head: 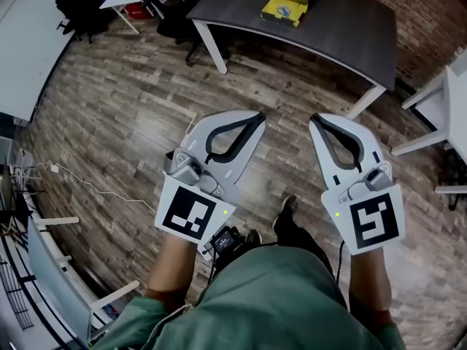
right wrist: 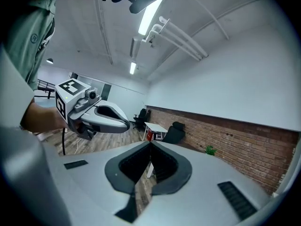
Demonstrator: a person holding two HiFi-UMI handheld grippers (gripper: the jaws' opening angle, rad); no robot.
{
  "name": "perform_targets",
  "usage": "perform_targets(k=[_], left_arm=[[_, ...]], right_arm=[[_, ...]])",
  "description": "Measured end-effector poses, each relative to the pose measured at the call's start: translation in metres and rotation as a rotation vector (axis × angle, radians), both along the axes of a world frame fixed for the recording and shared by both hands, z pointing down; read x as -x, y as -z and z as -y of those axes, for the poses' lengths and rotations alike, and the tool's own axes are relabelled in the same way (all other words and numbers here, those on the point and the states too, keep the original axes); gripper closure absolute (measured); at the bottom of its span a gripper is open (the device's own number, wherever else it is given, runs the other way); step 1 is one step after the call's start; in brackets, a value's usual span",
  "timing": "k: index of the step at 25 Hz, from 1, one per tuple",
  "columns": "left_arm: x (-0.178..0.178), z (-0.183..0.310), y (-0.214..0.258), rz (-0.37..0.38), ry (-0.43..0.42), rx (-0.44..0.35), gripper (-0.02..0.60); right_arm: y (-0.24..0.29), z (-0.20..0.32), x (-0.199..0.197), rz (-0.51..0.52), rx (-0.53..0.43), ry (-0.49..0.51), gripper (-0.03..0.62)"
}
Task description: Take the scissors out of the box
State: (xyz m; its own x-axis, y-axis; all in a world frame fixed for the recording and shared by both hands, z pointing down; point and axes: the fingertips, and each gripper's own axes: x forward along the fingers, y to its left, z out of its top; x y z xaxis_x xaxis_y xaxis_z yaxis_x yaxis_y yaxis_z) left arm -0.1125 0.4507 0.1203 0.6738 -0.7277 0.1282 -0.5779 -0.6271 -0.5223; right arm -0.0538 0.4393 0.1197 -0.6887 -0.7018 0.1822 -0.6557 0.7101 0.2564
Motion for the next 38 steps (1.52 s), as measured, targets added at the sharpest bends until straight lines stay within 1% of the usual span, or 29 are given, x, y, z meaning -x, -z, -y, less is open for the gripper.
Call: perform_targets(k=[7,12,16,22,27,32,38], left_arm=[[-0.031,0.062,0.0,0.028,0.03,0.005,0.581],[-0.045,0.091,0.007,0.042,0.044,0.0,0.581],[-0.05,0.11,0.006,0.046,0.042,0.001,0.581],[-0.037,0.141,0.001,0.027,0.03,0.004,0.581],[-0.023,0.181,0.004,0.012,-0.01,0.0,0.581],[-0.004,0.226,0.007,0.004,-0.046,-0.001,0.581],[0.022,0.271,0.01,-0.008,-0.087,-0.002,0.581]], right_arm=[[-0.005,0.063,-0.028,0.009,0.007,0.043,0.586],[0.004,0.093,-0.04,0.024,-0.011,0.065,0.586],[0.003,0.114,-0.044,0.025,-0.007,0.066,0.586],[-0.003,0.142,-0.034,0.003,-0.003,0.052,0.586],[-0.001,0.178,-0.021,-0.003,-0.002,0.007,0.586],[-0.003,0.221,-0.002,-0.006,0.017,-0.04,0.586],[-0.003,0.262,0.021,-0.012,0.024,-0.092,0.586]])
